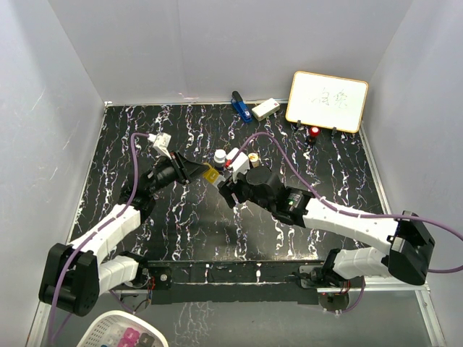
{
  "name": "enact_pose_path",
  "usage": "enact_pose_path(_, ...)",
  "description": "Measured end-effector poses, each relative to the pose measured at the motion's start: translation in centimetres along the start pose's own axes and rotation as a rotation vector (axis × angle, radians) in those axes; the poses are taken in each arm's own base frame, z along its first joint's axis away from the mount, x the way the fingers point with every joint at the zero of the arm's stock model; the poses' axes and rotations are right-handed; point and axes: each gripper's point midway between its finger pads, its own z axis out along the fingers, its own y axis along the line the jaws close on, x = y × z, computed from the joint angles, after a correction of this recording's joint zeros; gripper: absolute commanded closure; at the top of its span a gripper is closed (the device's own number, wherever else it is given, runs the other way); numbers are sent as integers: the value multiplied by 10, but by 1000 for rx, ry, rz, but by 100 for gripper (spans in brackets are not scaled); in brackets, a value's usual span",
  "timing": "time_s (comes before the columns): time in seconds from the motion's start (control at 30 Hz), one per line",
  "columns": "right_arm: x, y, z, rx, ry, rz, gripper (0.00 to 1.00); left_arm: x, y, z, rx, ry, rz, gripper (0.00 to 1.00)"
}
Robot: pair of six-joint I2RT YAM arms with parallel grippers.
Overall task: Sort the pills into containers
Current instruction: Open the pill container at the center of the board.
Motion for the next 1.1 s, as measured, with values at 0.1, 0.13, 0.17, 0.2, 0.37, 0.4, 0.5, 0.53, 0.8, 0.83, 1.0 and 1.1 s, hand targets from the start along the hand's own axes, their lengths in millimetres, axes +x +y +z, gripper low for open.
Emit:
enact_pose_path(0.1,2,3,1,-16,6,-2,32,2,2,1,-4,6,-5,100)
enact_pose_path(0.13,2,4,1,-19,6,-2,32,2,3,1,-6,8,-7,100)
enact_pose_path(0.17,2,5,1,-23,5,-2,32,3,4,2,-8,11,-11,100)
enact_pose_path(0.2,2,5,1,-25,5,-2,32,4,5,2,-11,13,-13,100)
enact_pose_path(0.37,4,7,3,-29,10,-6,32,6,6,3,-11,21,-23,100)
enact_pose_path(0.4,5,7,5,-29,12,-8,32,6,6,3,-9,21,-25,100)
enact_pose_path(0.5,8,8,8,-30,21,-14,32,5,4,3,-4,18,-29,100)
enact_pose_path(0.53,9,8,10,-32,22,-16,32,5,4,3,-3,17,-31,100)
enact_pose_path(0.8,9,9,20,-31,19,-31,34,4,0,3,12,17,-40,100)
enact_pose_path(0.83,7,9,20,-28,15,-32,35,4,0,3,15,16,-41,100)
enact_pose_path(1.0,1,7,21,-16,-5,-39,39,6,-2,3,20,19,-48,100)
enact_pose_path(1.1,-3,5,21,-9,-20,-43,45,7,-2,3,24,21,-50,100)
